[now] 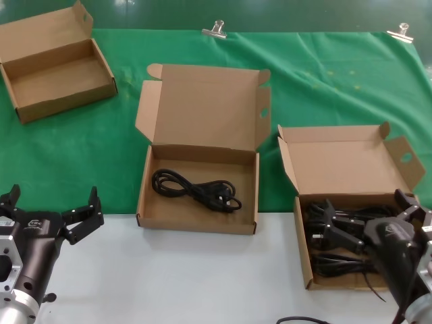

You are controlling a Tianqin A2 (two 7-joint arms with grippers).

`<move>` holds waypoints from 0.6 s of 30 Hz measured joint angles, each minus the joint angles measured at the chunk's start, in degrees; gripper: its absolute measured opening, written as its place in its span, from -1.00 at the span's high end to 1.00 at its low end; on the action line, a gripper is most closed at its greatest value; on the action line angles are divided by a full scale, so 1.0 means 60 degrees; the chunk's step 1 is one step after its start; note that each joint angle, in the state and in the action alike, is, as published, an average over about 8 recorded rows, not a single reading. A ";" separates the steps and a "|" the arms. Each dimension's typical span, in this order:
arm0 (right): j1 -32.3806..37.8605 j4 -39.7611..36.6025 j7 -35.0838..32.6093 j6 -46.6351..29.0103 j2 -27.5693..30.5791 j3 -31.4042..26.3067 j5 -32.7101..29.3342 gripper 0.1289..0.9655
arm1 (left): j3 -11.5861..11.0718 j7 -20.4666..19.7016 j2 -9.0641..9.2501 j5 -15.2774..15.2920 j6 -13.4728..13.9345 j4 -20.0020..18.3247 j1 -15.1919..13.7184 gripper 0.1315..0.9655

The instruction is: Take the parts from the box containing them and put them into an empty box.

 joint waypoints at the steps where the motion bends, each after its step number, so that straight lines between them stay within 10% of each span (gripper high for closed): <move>1: 0.0000 0.0000 0.0000 0.0000 0.0000 0.0000 0.0000 -1.00 | 0.0000 0.0000 0.0000 0.0000 0.0000 0.0000 0.0000 -1.00; 18: 0.0000 0.0000 0.0000 0.0000 0.0000 0.0000 0.0000 -1.00 | 0.0000 0.0000 0.0000 0.0000 0.0000 0.0000 0.0000 -1.00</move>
